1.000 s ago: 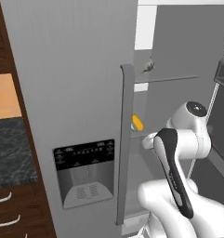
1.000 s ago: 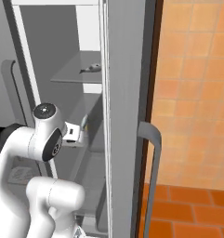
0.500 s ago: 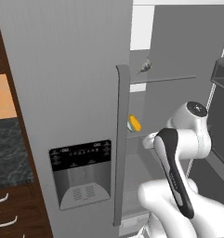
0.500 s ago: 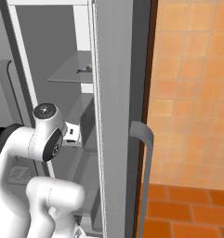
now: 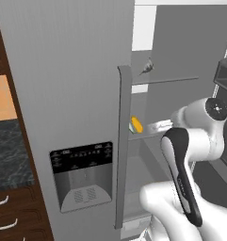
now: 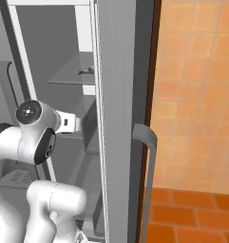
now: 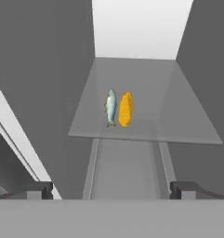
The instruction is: Place one corn and one fish in each tupperware on the nearby counter, to pack two identical lunches.
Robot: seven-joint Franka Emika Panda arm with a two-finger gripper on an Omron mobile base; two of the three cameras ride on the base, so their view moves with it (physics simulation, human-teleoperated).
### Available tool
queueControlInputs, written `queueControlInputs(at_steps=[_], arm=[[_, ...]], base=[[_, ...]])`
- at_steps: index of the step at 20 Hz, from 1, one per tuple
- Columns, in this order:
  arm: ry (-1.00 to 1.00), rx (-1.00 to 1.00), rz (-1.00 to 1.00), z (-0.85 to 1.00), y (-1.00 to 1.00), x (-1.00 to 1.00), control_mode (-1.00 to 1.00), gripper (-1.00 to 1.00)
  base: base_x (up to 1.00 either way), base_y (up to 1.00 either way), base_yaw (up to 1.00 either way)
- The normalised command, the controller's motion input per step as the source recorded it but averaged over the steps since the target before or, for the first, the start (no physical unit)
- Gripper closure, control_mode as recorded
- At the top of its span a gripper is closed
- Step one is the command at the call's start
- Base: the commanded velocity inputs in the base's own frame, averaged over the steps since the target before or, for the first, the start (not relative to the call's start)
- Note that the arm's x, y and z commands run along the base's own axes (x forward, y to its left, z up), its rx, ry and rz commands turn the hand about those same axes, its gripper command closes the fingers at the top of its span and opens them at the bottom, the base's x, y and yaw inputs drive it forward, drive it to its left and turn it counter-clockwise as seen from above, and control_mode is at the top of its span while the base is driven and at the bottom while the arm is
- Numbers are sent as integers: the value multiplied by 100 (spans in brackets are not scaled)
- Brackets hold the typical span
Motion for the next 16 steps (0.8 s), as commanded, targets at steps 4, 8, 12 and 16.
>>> queueControlInputs(at_steps=[4, 8, 12, 16], arm=[[-21, 11, -13, 91, 0, 9, -100, -100], [-5, 29, -16, 97, -23, 26, -100, -100], [-5, 34, -1, 75, -26, 46, -100, -100], [-4, 37, -5, 52, -7, 57, -100, -100]], base=[[0, 0, 0], [0, 0, 0], [0, 0, 0], [0, 0, 0]])
